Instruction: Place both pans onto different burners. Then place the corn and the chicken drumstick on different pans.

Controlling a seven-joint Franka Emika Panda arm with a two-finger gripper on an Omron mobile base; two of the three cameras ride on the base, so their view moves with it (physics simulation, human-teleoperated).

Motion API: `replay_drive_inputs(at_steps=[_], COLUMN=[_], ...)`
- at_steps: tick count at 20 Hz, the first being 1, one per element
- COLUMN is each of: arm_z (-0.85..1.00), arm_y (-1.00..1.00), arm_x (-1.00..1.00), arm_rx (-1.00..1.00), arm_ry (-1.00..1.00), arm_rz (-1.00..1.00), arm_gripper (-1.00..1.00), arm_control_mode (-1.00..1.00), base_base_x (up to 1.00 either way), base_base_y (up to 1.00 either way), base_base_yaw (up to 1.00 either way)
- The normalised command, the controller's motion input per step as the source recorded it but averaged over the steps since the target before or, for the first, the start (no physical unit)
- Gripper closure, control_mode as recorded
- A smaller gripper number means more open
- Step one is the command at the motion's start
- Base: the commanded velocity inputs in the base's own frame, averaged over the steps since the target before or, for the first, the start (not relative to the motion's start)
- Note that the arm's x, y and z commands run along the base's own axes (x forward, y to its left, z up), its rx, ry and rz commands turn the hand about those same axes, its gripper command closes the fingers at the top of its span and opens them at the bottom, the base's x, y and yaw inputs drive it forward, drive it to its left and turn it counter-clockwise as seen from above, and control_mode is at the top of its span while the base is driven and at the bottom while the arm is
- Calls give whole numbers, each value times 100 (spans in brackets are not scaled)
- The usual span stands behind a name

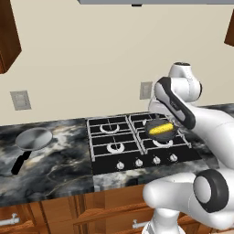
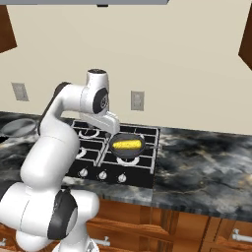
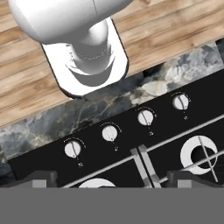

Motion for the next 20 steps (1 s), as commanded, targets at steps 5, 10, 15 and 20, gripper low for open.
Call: replay_drive_inputs(at_steps=[5,10,15,20], arm_z=[-4,0,0,0], arm_y=[15,18,10,2], arm_x=[-1,0,0,0], arm_rx=[-6,-3,0,0], arm_ry=[-8,-1,0,0], arm_rz=[7,8,8,3], arm_gripper=[-100,-100,-100,-100], arm_control_mode=[-100,-100,-100,100], base_base_x=[0,0,0,0], base_base_y=[0,0,0,7], base_base_yaw=[0,0,0,4])
